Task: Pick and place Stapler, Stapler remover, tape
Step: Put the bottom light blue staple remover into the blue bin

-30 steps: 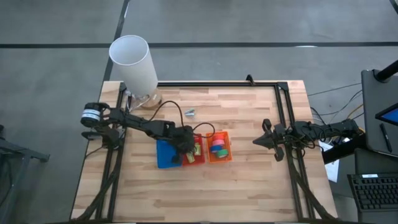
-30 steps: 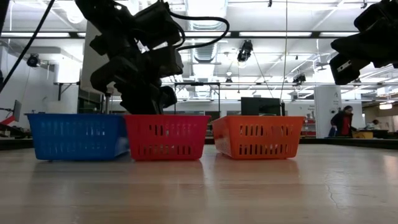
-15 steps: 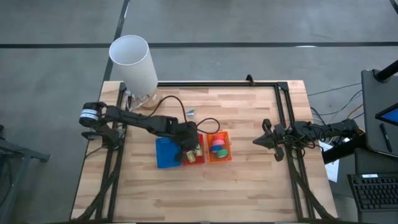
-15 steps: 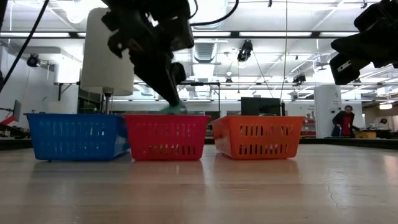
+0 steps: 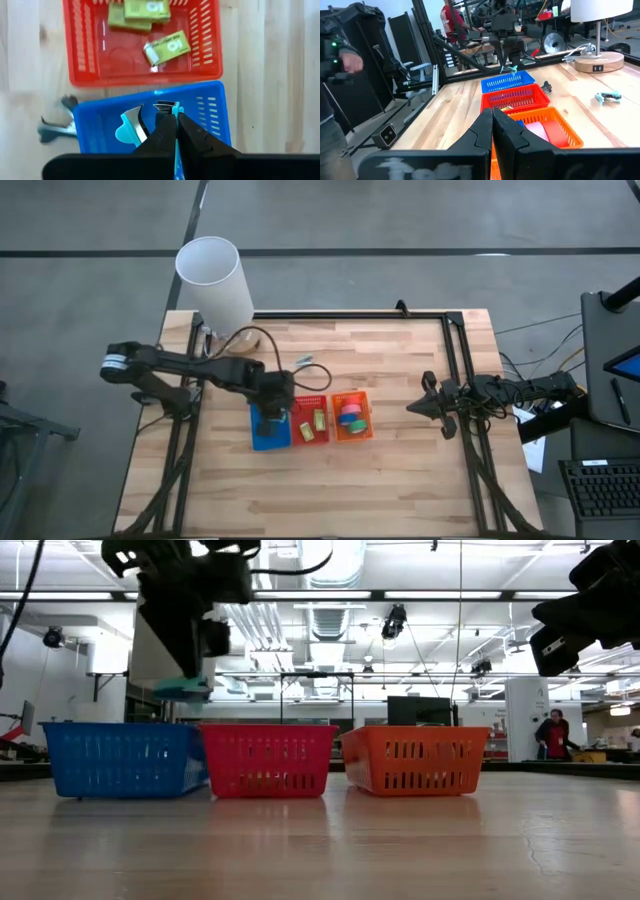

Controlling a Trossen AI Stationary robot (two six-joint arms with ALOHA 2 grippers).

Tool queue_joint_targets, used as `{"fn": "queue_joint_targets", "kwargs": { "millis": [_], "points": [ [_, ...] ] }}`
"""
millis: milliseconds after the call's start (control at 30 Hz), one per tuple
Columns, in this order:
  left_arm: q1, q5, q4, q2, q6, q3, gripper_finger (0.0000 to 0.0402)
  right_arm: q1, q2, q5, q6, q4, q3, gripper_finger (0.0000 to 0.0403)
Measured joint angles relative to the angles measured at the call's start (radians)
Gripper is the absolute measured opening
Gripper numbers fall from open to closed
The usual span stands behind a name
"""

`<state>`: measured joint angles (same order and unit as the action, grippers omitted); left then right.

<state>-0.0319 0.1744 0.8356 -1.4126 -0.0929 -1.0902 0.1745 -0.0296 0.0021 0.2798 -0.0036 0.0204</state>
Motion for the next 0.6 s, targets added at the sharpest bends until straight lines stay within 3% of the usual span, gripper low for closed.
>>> {"fn": "queue_joint_targets", "kwargs": {
  "millis": [400, 600],
  "points": [
    [0.002, 0.007, -0.082, 0.076, -0.207, 0.255, 0.0015, 0.000, 0.000, 0.000, 0.000, 0.000, 0.000, 0.0008],
    [0.004, 0.030, -0.121, 0.076, -0.258, 0.270, 0.0061, 0.000, 0.000, 0.000, 0.000, 0.000, 0.000, 0.0008]
  ]
}}
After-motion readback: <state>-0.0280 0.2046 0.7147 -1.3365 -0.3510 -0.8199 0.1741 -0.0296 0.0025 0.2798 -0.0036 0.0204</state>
